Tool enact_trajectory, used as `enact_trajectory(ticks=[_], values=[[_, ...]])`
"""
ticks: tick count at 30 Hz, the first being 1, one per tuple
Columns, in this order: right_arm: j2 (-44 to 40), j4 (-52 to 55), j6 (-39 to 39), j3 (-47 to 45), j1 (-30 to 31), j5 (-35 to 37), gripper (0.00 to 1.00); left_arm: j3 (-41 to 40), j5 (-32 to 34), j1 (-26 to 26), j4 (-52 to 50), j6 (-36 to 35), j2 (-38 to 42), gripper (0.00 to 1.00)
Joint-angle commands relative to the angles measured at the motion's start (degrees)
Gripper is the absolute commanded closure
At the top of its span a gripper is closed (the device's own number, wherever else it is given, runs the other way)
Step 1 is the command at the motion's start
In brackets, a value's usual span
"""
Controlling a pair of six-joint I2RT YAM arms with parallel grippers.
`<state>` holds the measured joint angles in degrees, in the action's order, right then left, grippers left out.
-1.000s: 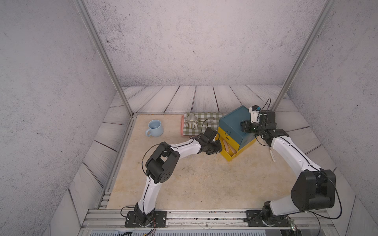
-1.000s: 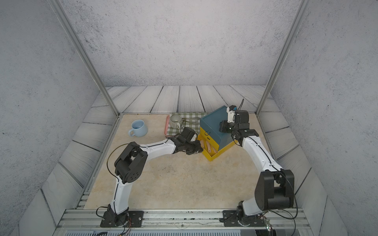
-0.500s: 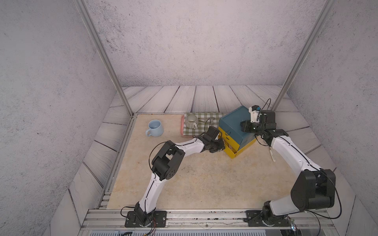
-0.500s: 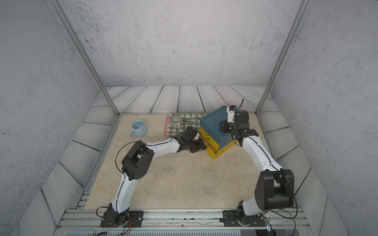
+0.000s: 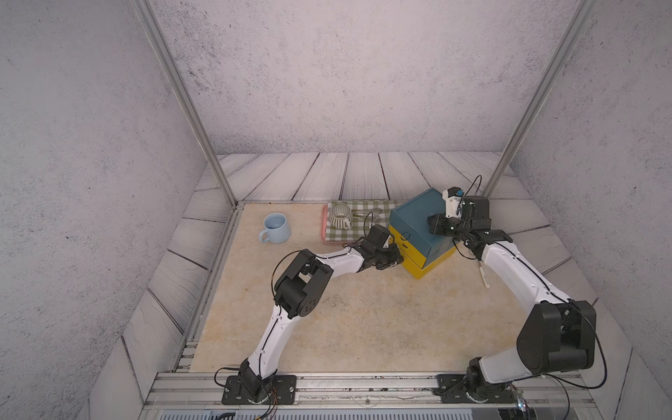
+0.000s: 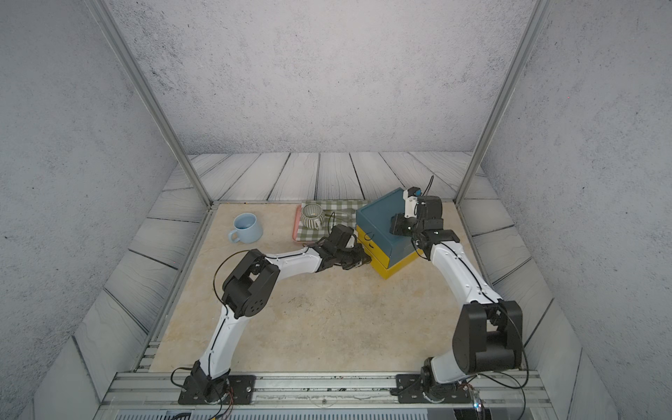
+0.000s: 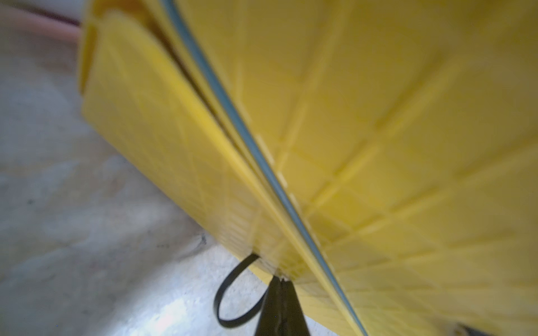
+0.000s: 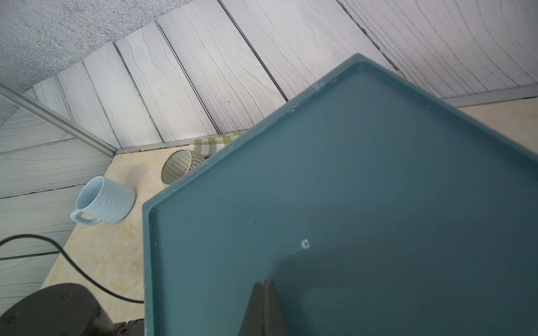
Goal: Place the fruit knives into the drawer by color
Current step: Close the drawer in the storage box.
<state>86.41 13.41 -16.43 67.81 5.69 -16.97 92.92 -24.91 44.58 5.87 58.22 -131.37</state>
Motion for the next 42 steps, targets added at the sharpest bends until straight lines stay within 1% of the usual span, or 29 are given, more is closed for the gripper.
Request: enact_trajectory(ticks=[1,7,8,12,17,23,27,29,32,33,36,37,39,42], values=[[8.53,28.45,0.01,-8.18,-0.23,6.16,1.00,-0.40,-0.93,0.52,7.25,-0.14,0.03,1.00],[6.82,27.64,-0.53,-8.48,-0.16,5.81,1.00,-4.29,-0.62,0.51,8.06,-2.99,5.51,1.00],[6.35,27.42,-0.57,-8.49,-0.20,5.72,1.00,-5.04,-0.66,0.51,8.22,-3.31,6.56,0.99],[3.31,26.31,-1.30,-8.27,-0.16,5.72,1.00,-7.29,0.02,0.51,6.52,-6.58,12.30,0.87],[-0.06,24.58,-1.81,-7.05,-0.19,5.21,0.99,-9.74,1.65,0.43,2.18,-12.75,20.09,0.78],[-4.68,21.59,-2.32,-5.78,-0.16,3.39,0.91,-16.01,2.73,-0.28,1.37,-16.82,29.49,0.72],[-9.46,19.46,-1.73,-5.69,-0.13,3.15,0.86,-21.67,6.56,-0.59,0.69,-20.48,36.69,0.68],[-11.79,19.32,-1.09,-5.17,-0.16,3.19,0.82,-24.38,8.39,-0.95,0.25,-22.22,40.15,0.64],[-15.44,19.28,-0.30,-4.40,-0.16,3.86,0.74,-27.31,10.22,-1.57,-2.23,-25.29,45.18,0.61],[-16.83,19.28,-0.03,-4.29,-0.16,3.94,0.69,-28.12,11.05,-1.83,-3.45,-26.36,46.98,0.58],[-21.00,19.16,0.30,-4.82,-0.16,4.87,0.49,-30.45,14.40,-2.53,-7.63,-30.11,52.85,0.48],[-22.51,18.89,0.39,-5.28,-0.16,5.13,0.34,-31.47,16.08,-2.96,-9.26,-31.33,55.18,0.46],[-25.28,18.52,0.30,-6.37,-0.16,6.08,0.19,-33.52,19.42,-4.21,-12.02,-33.05,59.37,0.43],[-28.92,17.21,-0.08,-8.63,-0.23,8.30,0.04,-36.99,23.16,-7.57,-14.91,-35.19,66.85,0.40]])
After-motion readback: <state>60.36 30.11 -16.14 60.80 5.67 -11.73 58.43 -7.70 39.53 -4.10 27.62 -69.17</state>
